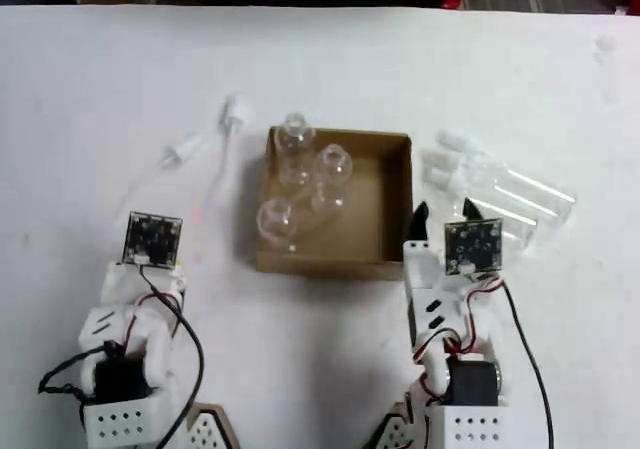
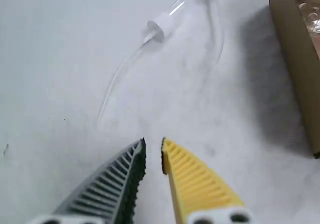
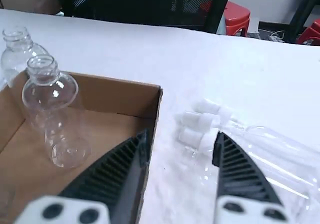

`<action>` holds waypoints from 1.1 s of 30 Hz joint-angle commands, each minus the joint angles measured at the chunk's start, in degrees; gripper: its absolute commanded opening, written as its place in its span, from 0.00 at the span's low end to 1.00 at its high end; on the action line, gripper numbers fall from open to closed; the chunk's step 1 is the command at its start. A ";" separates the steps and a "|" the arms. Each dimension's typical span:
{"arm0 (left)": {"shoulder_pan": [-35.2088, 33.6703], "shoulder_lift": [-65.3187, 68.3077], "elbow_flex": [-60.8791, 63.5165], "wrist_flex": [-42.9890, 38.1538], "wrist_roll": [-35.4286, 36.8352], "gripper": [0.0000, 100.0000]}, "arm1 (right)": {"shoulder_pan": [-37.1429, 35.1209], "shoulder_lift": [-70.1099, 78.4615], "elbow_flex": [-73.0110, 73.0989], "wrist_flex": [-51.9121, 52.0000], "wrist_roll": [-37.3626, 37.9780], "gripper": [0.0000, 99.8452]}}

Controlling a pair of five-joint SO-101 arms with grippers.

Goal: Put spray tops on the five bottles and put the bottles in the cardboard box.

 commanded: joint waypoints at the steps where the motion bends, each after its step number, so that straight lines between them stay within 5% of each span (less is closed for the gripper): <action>1: 0.75 -0.13 0.00 0.09 -0.44 0.06 | 1.45 -0.40 -8.26 2.77 -0.53 0.18; 10: 0.75 -0.13 0.00 0.26 -0.44 0.06 | 1.80 20.26 -25.05 5.14 6.95 0.18; 26: 0.92 -0.13 0.00 0.97 -0.44 0.06 | 7.08 86.73 -78.42 39.25 35.16 0.18; 33: 0.75 -0.13 0.00 0.97 -0.44 0.06 | 9.27 104.22 -87.91 43.30 37.63 0.18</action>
